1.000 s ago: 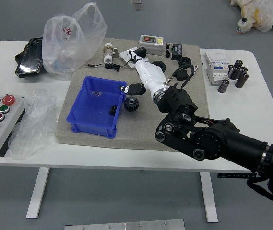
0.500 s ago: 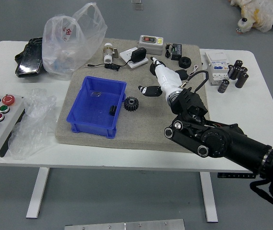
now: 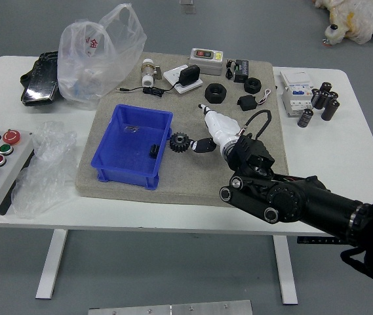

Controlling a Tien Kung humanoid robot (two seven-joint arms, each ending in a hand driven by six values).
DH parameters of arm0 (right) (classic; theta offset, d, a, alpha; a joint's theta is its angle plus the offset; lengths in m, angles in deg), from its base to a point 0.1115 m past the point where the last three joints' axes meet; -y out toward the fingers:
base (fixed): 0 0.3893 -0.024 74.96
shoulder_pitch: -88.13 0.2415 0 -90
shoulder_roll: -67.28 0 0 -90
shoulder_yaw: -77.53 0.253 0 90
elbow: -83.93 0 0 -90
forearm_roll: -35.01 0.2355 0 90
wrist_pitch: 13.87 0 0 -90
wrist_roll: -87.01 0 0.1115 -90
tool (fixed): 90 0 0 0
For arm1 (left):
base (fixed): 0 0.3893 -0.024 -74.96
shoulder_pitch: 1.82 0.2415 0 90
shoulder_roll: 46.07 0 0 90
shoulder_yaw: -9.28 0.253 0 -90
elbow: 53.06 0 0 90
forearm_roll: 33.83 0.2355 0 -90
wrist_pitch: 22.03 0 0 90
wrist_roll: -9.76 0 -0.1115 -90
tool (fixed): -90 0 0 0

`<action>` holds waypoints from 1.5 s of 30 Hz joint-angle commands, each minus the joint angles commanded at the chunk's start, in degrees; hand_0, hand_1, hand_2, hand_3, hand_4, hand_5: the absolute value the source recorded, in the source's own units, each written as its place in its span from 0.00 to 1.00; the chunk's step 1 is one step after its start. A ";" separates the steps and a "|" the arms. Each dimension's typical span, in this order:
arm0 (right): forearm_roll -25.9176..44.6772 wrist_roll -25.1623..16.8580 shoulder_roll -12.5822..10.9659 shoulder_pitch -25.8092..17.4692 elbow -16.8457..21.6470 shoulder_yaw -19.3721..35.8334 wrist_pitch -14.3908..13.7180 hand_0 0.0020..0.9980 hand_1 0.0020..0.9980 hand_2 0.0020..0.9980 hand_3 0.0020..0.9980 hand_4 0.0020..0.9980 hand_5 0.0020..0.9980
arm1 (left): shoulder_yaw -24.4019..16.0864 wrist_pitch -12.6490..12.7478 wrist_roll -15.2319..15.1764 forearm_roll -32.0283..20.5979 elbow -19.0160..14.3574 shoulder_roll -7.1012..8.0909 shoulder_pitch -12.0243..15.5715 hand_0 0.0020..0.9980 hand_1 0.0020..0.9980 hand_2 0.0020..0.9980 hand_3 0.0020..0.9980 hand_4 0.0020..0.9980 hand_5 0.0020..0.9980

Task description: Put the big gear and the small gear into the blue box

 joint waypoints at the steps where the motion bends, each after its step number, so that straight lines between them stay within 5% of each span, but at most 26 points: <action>1: 0.29 -0.03 0.24 0.16 0.14 -0.66 0.06 0.66 0.82 0.92 1.00 0.76 0.21 | -0.07 -0.01 0.05 0.08 -0.01 -0.01 0.02 0.68 0.61 0.57 0.80 0.73 0.33; 25: 8.35 -0.73 1.97 3.01 -4.65 -9.79 -0.30 0.65 0.77 0.82 0.85 0.79 0.20 | -0.30 -0.33 0.16 0.78 -0.03 0.03 -0.45 0.69 0.61 0.57 0.80 0.73 0.32; 39: 6.73 -1.32 1.97 3.19 -1.70 -10.00 -2.03 0.65 0.75 0.80 0.81 0.79 0.23 | -0.31 -0.37 0.00 0.95 -0.03 0.04 -0.60 0.69 0.61 0.57 0.80 0.73 0.32; 40: 6.69 -1.39 1.97 3.18 -1.58 -9.99 -2.22 0.63 0.74 0.76 0.69 0.79 0.24 | -0.35 -0.38 0.01 1.01 -0.03 0.04 -0.61 0.69 0.61 0.57 0.80 0.73 0.32; 45: 6.40 -1.35 1.97 3.03 -1.35 -10.21 -2.88 0.63 0.74 0.76 0.69 0.79 0.24 | -0.35 -0.37 -0.06 1.03 -0.03 0.06 -0.65 0.69 0.61 0.57 0.80 0.73 0.32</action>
